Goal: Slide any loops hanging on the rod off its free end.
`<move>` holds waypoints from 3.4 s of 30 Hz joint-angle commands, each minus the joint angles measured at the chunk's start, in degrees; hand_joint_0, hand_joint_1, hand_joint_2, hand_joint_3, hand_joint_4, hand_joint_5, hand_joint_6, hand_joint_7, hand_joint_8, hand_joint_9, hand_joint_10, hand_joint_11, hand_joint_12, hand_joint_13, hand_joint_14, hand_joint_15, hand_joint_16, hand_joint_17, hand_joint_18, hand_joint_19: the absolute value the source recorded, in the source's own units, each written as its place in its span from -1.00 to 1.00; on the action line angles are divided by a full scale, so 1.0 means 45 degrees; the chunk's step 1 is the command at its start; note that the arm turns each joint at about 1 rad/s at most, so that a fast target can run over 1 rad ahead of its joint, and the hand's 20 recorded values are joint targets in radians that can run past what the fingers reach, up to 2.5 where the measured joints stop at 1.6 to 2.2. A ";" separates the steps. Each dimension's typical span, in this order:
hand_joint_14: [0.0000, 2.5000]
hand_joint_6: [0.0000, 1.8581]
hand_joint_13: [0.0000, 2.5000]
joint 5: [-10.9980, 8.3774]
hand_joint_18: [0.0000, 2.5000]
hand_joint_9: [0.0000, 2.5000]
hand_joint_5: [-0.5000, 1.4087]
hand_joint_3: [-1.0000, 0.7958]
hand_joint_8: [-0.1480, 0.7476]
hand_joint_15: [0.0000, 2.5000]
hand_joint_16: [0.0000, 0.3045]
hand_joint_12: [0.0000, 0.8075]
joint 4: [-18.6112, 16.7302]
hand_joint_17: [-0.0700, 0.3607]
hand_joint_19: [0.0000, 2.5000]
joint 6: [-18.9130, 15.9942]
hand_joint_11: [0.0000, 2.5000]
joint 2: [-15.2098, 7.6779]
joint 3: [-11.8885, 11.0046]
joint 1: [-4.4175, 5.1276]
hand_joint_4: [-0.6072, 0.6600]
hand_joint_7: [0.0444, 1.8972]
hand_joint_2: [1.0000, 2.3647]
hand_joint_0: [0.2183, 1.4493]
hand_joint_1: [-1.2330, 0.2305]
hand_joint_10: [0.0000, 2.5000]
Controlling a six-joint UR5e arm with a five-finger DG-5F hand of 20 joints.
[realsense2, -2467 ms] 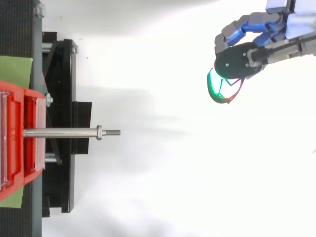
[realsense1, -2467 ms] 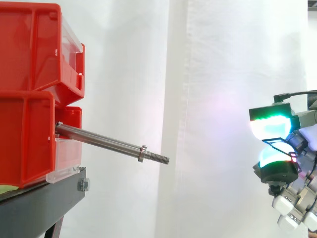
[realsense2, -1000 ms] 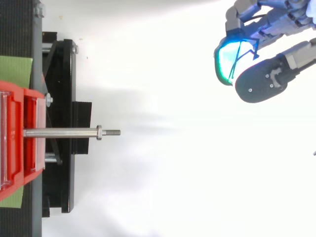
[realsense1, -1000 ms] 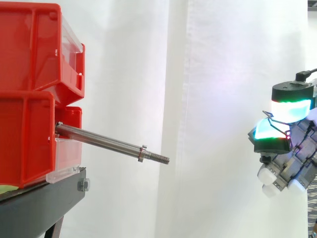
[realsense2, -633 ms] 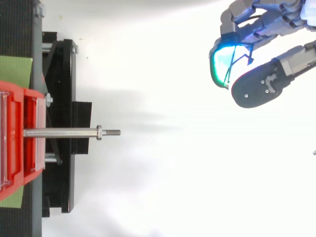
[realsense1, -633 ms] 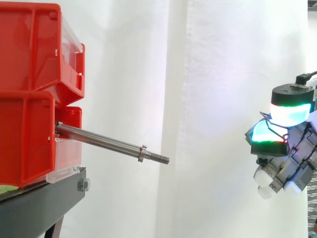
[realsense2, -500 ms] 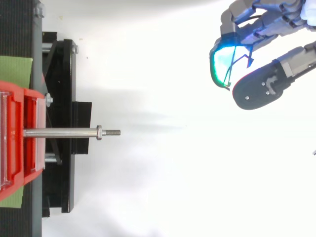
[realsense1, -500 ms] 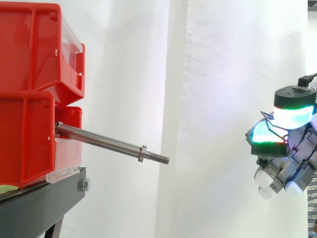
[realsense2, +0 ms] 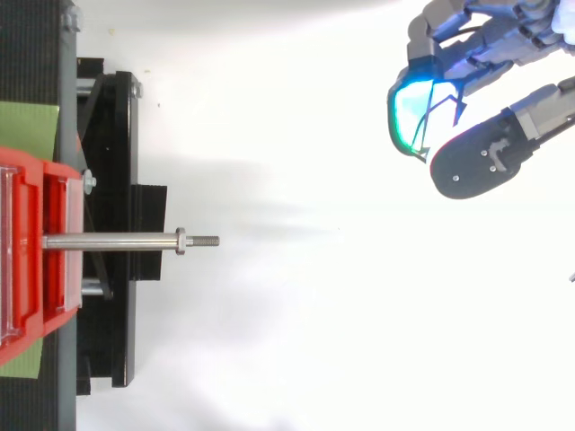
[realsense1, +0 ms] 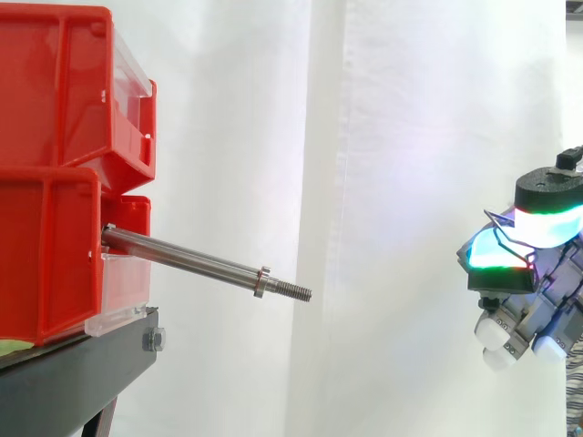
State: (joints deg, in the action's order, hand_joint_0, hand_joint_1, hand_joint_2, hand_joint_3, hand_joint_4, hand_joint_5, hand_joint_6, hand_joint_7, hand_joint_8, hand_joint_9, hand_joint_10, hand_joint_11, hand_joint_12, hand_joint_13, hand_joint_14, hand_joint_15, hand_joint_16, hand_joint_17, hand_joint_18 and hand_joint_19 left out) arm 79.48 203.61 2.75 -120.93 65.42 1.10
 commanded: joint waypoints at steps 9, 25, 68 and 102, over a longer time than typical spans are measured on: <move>-1.00 -0.18 -0.60 -0.0007 -0.58 -0.51 -0.66 -0.44 -0.19 -0.98 -0.78 -0.40 0.0046 -0.33 -0.78 0.0034 -0.91 -0.0001 -0.0026 0.0069 0.18 0.19 -1.00 -0.48 -0.17 -1.00; -1.00 -0.20 -0.60 -0.0007 -0.59 -0.50 -0.65 -0.44 -0.12 -0.97 -0.75 -0.32 0.0065 -0.28 -0.78 -0.0024 -0.91 -0.0001 -0.0045 0.0010 0.24 0.19 -1.00 -0.63 -0.07 -1.00; -1.00 -0.11 -0.63 0.0032 -0.64 -0.55 -0.69 -0.25 -0.16 -0.98 -0.79 -0.38 0.0319 -0.34 -0.78 -0.0005 -0.90 -0.0001 -0.0045 0.0069 0.15 0.20 -0.98 -0.29 -0.37 -1.00; -1.00 -0.15 -0.63 0.0032 -0.67 -0.52 -0.65 -0.44 -0.18 -0.97 -0.81 -0.43 0.0437 -0.38 -0.75 -0.0044 -0.91 -0.0001 -0.0045 0.0069 0.14 0.26 -1.00 -0.39 -0.04 -1.00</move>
State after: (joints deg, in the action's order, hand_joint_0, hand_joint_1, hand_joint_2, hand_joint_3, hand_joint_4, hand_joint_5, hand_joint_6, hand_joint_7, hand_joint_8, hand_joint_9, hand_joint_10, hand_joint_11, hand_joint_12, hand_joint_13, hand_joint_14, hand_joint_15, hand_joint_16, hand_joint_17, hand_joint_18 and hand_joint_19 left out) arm 79.67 205.57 2.55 -120.93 65.23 1.40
